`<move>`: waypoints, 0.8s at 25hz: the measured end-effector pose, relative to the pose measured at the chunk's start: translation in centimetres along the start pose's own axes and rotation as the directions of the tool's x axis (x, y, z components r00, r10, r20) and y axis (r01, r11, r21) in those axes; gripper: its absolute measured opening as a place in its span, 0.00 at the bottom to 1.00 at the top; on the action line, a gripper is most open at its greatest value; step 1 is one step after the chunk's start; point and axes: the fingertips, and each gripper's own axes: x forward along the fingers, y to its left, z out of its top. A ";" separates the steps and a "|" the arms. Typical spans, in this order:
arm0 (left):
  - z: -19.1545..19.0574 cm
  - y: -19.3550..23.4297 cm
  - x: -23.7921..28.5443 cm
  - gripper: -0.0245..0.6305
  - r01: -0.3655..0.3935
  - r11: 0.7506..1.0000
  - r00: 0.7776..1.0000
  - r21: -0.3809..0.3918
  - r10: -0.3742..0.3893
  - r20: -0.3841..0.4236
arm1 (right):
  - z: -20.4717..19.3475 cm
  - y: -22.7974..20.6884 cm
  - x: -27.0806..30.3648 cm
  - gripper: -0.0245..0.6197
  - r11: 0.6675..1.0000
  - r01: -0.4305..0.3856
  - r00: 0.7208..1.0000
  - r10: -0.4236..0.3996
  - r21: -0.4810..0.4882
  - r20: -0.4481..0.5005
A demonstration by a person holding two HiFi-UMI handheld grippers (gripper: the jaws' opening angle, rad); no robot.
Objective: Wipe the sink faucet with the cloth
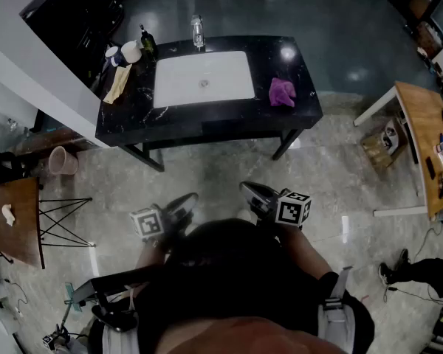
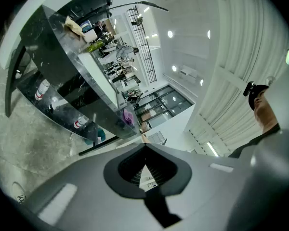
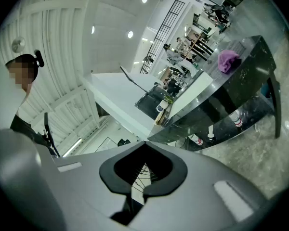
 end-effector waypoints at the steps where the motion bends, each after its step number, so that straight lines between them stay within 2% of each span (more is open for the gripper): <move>1: 0.2 -0.1 0.1 0.04 0.008 1.000 1.000 0.002 -0.008 0.007 | 0.2 0.1 0.0 0.05 1.000 0.000 1.000 0.000 -0.002 0.000; 3: 0.3 -0.4 0.5 0.04 0.019 1.000 1.000 -0.005 -0.019 0.014 | 0.6 0.1 -0.2 0.05 1.000 0.002 1.000 -0.002 -0.005 0.000; 7: -0.8 -0.8 2.0 0.04 0.024 0.995 1.000 -0.096 -0.022 0.021 | 1.2 -0.8 -1.2 0.05 1.000 0.004 1.000 -0.004 -0.014 -0.007; 13: -1.0 -1.5 4.8 0.04 0.049 0.998 0.999 -0.028 -0.048 0.023 | 2.7 -2.3 -2.8 0.06 1.000 -0.016 1.000 0.016 -0.006 -0.008; 17: -1.6 -1.5 6.4 0.04 0.019 0.998 0.999 -0.062 -0.017 0.027 | 3.7 -3.8 -3.6 0.06 1.000 -0.023 1.000 0.023 0.013 -0.017; 20: -1.4 -1.6 7.4 0.04 -0.017 0.999 0.999 -0.032 0.017 0.028 | 4.6 -4.9 -4.2 0.06 0.999 -0.028 0.999 0.029 0.023 -0.015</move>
